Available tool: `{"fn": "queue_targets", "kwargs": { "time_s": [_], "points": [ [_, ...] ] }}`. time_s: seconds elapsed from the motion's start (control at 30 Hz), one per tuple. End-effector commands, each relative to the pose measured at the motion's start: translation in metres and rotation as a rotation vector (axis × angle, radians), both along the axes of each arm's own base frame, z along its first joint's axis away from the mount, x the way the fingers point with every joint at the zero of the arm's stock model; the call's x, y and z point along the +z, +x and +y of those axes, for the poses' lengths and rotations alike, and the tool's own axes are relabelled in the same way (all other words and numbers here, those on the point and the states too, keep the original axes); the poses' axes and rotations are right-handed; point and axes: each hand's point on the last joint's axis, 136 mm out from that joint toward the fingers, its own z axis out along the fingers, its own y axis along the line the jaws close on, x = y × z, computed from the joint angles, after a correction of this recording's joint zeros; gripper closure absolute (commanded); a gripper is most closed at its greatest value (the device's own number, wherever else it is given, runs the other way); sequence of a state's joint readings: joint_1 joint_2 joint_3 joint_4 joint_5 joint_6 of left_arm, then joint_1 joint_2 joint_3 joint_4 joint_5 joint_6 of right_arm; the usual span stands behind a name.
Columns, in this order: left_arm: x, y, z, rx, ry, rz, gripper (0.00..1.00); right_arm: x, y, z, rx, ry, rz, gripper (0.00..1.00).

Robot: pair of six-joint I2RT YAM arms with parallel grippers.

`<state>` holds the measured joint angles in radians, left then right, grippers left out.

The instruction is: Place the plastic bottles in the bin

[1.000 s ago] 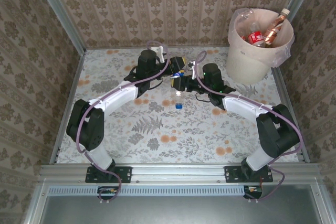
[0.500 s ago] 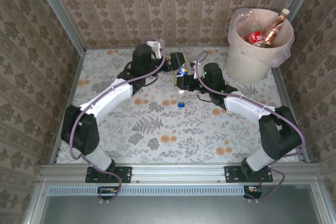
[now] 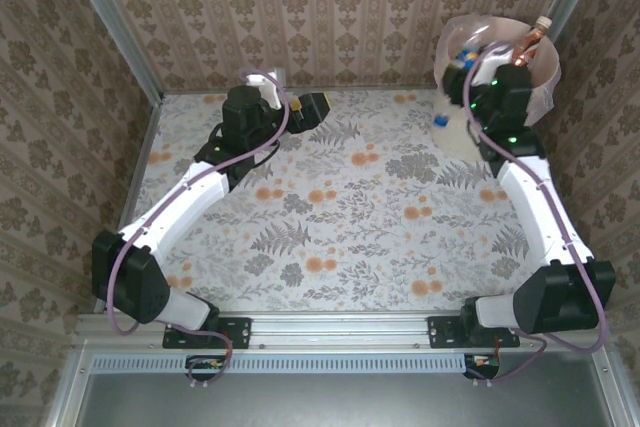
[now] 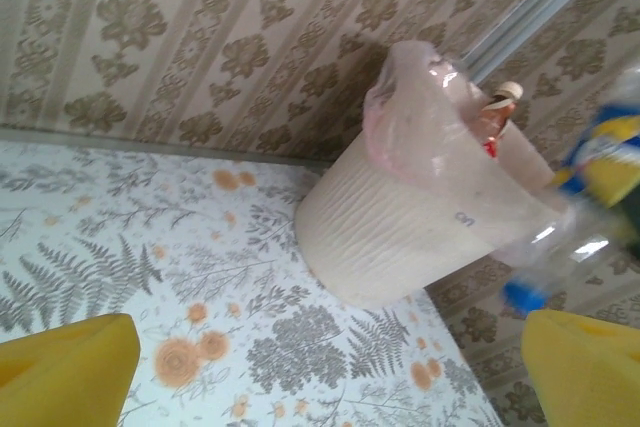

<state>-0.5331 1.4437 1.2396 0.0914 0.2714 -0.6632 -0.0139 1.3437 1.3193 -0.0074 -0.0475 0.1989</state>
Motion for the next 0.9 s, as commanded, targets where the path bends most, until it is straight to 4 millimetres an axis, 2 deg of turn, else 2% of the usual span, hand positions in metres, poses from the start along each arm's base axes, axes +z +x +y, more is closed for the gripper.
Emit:
{"fn": "queue_targets", "kwargs": {
  "time_s": [0.0,0.1,0.23,0.4,0.5,0.63,0.7,0.77,0.87],
  "points": [
    [-0.007,0.004,0.007,0.032,-0.004,0.030,0.00,0.045,0.004,-0.057,-0.235,-0.060,-0.123,0.57],
    [-0.009,0.004,0.010,0.042,0.002,0.037,0.00,0.061,0.018,-0.102,-0.396,-0.076,-0.180,0.58],
    [-0.014,0.004,0.015,0.065,0.011,0.047,0.00,0.065,0.037,-0.131,-0.513,-0.168,-0.184,0.57],
    [-0.022,0.007,0.020,0.088,0.016,0.066,0.00,0.060,0.059,-0.117,-0.549,-0.362,-0.179,0.58],
    [-0.026,0.007,0.019,0.082,0.016,0.080,0.00,0.046,0.067,-0.115,-0.624,-0.471,-0.146,0.57],
    [-0.032,0.007,0.019,0.082,0.022,0.094,0.00,0.011,0.071,-0.133,-0.681,-0.455,-0.074,0.56],
    [-0.036,0.007,0.021,0.087,0.030,0.103,0.00,-0.008,0.075,-0.142,-0.631,-0.386,-0.009,0.56],
    [-0.039,0.007,0.023,0.092,0.036,0.111,0.00,-0.021,0.080,-0.141,-0.541,-0.303,0.045,0.56],
    [-0.043,0.008,0.025,0.101,0.035,0.123,0.00,-0.015,0.077,-0.130,-0.448,-0.264,0.015,0.56]
  ]
}}
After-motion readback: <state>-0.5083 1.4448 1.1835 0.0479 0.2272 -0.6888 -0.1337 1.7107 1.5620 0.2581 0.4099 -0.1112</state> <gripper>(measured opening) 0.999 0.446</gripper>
